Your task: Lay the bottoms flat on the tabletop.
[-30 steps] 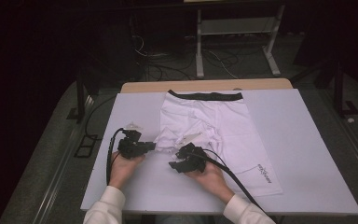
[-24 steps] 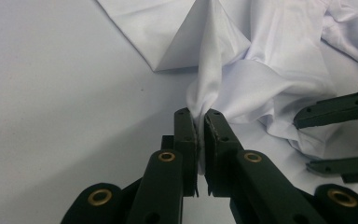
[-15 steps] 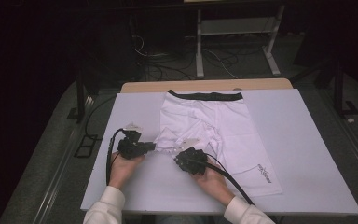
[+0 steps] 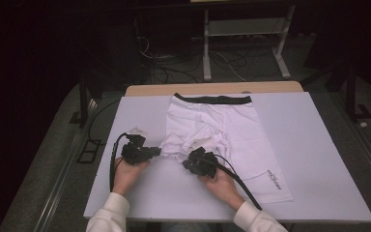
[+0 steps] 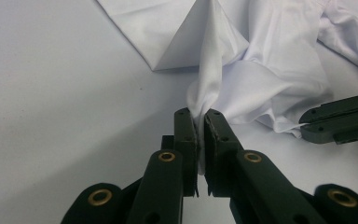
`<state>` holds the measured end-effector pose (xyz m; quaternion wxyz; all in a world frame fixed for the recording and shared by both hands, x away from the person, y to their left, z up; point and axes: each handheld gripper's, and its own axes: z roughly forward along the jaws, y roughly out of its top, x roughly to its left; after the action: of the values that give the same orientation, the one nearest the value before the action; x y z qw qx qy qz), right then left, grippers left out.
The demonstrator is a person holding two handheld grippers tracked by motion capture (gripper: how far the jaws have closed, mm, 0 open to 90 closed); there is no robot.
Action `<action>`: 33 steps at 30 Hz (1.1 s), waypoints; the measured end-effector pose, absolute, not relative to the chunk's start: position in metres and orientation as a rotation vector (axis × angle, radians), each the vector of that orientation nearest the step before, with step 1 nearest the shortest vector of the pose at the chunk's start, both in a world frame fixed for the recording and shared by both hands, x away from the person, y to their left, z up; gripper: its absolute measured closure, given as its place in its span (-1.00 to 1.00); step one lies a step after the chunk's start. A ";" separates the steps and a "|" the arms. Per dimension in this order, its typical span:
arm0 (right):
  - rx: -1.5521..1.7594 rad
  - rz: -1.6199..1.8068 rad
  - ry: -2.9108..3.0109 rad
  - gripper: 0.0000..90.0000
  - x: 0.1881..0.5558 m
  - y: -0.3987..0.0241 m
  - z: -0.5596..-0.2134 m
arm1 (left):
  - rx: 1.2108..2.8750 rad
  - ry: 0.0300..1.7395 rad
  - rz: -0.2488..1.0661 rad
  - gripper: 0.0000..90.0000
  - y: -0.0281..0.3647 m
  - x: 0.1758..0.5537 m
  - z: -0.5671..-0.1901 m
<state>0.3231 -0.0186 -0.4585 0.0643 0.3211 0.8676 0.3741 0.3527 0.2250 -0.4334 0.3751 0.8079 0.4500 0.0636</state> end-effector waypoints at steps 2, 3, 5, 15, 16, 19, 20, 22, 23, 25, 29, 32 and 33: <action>0.973 1.132 2.630 0.93 0.324 -0.021 -0.458 | 2.067 1.143 0.154 0.87 0.226 0.352 -0.432; 0.978 1.131 2.638 0.93 0.323 -0.022 -0.457 | 2.065 1.142 0.152 0.87 0.226 0.351 -0.432; 0.979 1.132 2.652 0.94 0.322 -0.024 -0.457 | 2.057 1.148 0.130 0.87 0.226 0.349 -0.432; 1.054 1.373 2.783 0.94 0.313 -0.050 -0.444 | 2.067 1.151 0.008 0.87 0.241 0.322 -0.418; 1.054 1.382 2.797 0.94 0.310 -0.050 -0.443 | 2.065 1.160 -0.013 0.87 0.244 0.319 -0.418; 1.039 1.400 2.848 0.94 0.302 -0.050 -0.442 | 2.083 1.176 -0.046 0.87 0.251 0.311 -0.417; 1.025 1.397 2.861 0.94 0.299 -0.049 -0.441 | 2.090 1.180 -0.047 0.87 0.253 0.309 -0.416; 1.012 1.404 2.880 0.94 0.295 -0.047 -0.440 | 2.102 1.183 -0.057 0.87 0.258 0.304 -0.415; 1.010 1.408 2.891 0.94 0.293 -0.046 -0.439 | 2.104 1.190 -0.059 0.87 0.261 0.302 -0.415; 1.005 1.416 2.914 0.94 0.290 -0.043 -0.439 | 2.102 1.201 -0.071 0.87 0.268 0.298 -0.415; 0.960 1.397 2.965 0.94 0.282 -0.035 -0.441 | 2.089 1.234 -0.091 0.87 0.281 0.292 -0.417; 0.930 1.399 2.992 0.94 0.277 -0.029 -0.441 | 2.074 1.248 -0.120 0.87 0.288 0.290 -0.421; 0.918 1.391 3.004 0.94 0.275 -0.027 -0.441 | 2.080 1.244 -0.127 0.87 0.289 0.289 -0.422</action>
<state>0.2754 -0.0267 -0.4414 -0.1463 0.2644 0.8651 0.4005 0.2892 0.2890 -0.4218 0.3495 0.8030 0.4803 -0.0492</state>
